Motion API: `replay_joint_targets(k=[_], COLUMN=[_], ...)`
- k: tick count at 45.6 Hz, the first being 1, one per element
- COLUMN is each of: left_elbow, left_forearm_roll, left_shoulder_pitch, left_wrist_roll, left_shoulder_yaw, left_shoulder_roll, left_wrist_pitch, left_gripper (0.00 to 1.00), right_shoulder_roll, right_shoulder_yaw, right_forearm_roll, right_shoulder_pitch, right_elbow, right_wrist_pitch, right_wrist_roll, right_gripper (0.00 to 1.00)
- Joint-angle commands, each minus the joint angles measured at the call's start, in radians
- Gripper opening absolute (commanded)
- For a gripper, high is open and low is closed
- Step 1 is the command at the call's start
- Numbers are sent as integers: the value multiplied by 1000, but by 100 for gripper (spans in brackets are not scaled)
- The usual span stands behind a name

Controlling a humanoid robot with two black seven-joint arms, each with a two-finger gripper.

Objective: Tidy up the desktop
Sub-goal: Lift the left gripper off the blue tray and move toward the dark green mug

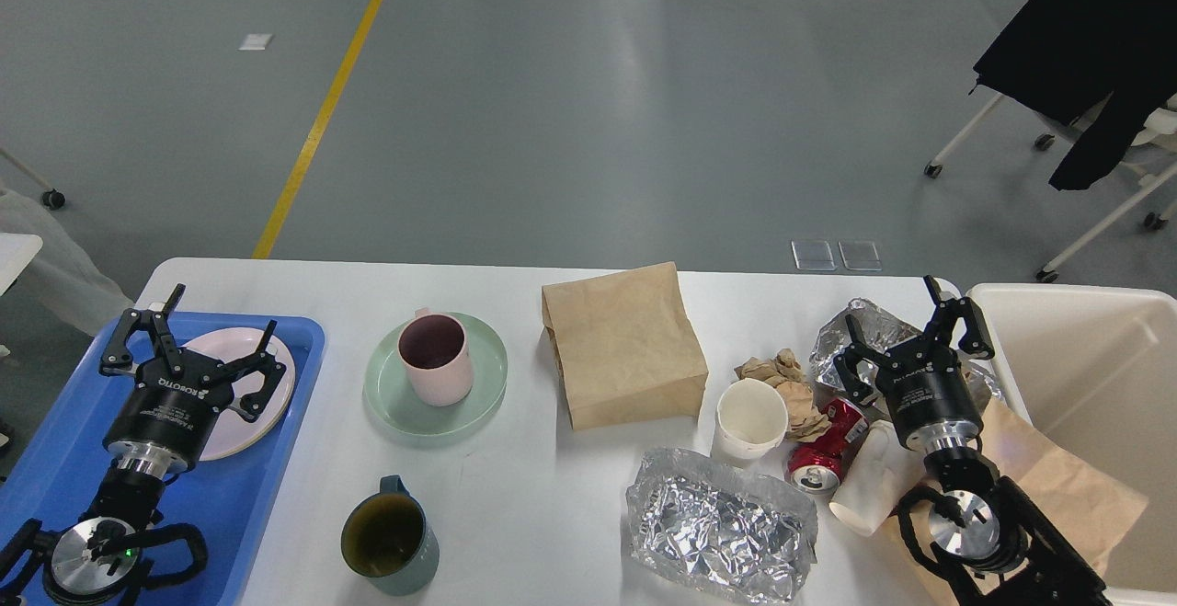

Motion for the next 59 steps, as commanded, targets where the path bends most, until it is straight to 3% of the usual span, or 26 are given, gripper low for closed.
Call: replay_joint_targets(k=[1,22,29,35,39,45,51,57,59], left_elbow=[9,1,4,7,15,25,27,27,29], left_forearm_roll=[0,9,0,0,0,0,0,3,11], left_shoulder_pitch=[-8,-6,-1,-24,-83,-242,-490,-751,-888], left_wrist_roll=[-2,-5,-3,-2,3,4,6,12,12], left_shoulder_yaw=[-4,1,31,148,293,629,1006,1381,1583], left_shoulder_roll=[-8,10,108,223,341,489,599,622,619], left_wrist_pitch=[-22,-16,-19,-24,-24,-24,-22,-24,-13], left_gripper=[97,97,97,97,97,97,97,97,97], right_shoulder_roll=[0,0,0,0,0,0,-2,0,0], right_shoulder_yaw=[0,0,0,0,0,0,0,0,0], right_forearm_roll=[0,0,0,0,0,0,0,0,0], right_shoulder_pitch=[0,0,0,0,0,0,0,0,0], right_elbow=[0,-2,-2,-2,-2,-2,-2,0,0], right_wrist_pitch=[0,0,0,0,0,0,0,0,0], right_wrist_roll=[0,0,0,0,0,0,0,0,0], right_gripper=[100,100,100,100,100,100,100,100,100])
